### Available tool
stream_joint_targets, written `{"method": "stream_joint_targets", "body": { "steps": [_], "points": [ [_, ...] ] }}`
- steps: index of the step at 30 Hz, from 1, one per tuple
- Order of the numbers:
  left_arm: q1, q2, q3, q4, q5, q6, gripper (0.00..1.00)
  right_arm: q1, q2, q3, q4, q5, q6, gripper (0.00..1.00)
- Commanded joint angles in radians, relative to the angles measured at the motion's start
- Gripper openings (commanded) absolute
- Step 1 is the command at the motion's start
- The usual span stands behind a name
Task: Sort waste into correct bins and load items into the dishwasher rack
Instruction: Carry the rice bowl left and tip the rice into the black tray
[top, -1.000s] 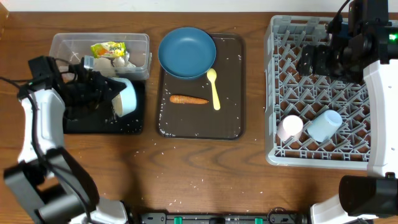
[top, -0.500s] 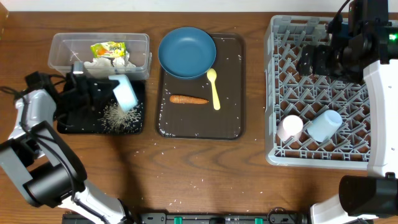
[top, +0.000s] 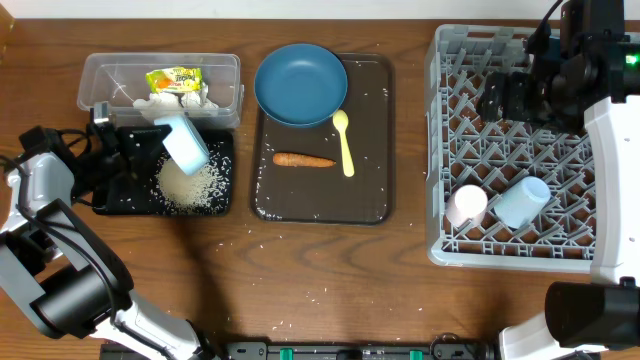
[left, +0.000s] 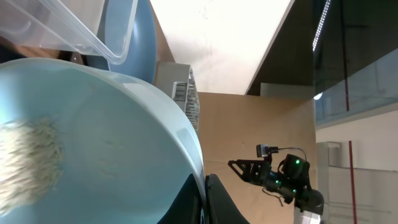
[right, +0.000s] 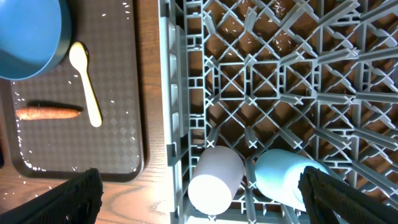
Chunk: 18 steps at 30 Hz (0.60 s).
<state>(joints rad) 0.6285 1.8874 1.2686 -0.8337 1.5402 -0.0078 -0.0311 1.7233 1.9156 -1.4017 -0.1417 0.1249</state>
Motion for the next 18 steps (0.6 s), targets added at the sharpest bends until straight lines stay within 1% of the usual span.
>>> {"method": "stream_joint_targets", "body": {
  "steps": [1, 6, 8, 10, 11, 12, 13, 14, 16, 18],
  "points": [
    [0.012, 0.003, -0.003, -0.003, 0.033, -0.024, 0.06, 0.013, 0.005, -0.001, -0.002, 0.003, -0.010, 0.99],
    [0.023, 0.003, -0.003, -0.004, 0.033, -0.024, 0.06, 0.013, 0.005, -0.001, -0.002, 0.003, -0.010, 0.99],
    [0.022, 0.003, -0.003, -0.021, 0.033, -0.042, 0.06, 0.013, 0.005, -0.001, -0.002, 0.003, -0.010, 0.99],
    [0.020, 0.001, -0.003, -0.100, 0.033, -0.057, 0.06, 0.013, 0.005, -0.001, -0.002, 0.003, -0.010, 0.99],
    [0.019, -0.003, -0.003, -0.148, 0.033, -0.046, 0.06, 0.013, 0.005, -0.001, -0.002, 0.003, -0.010, 0.99],
    [0.018, -0.008, -0.003, -0.173, 0.033, -0.010, 0.06, 0.013, 0.005, -0.001, -0.001, 0.003, -0.010, 0.99],
    [0.020, -0.009, -0.002, -0.149, 0.032, 0.022, 0.06, 0.013, 0.005, -0.001, -0.001, 0.003, -0.010, 0.99],
    [0.028, -0.008, -0.003, -0.100, 0.019, 0.024, 0.06, 0.013, 0.005, -0.001, 0.000, 0.003, -0.010, 0.99],
    [0.042, -0.001, -0.003, -0.074, 0.003, -0.033, 0.06, 0.013, 0.005, -0.001, 0.000, 0.003, -0.010, 0.99],
    [0.045, 0.000, -0.003, -0.092, 0.033, -0.052, 0.06, 0.013, 0.005, -0.001, -0.001, 0.003, -0.010, 0.99]
  ]
}}
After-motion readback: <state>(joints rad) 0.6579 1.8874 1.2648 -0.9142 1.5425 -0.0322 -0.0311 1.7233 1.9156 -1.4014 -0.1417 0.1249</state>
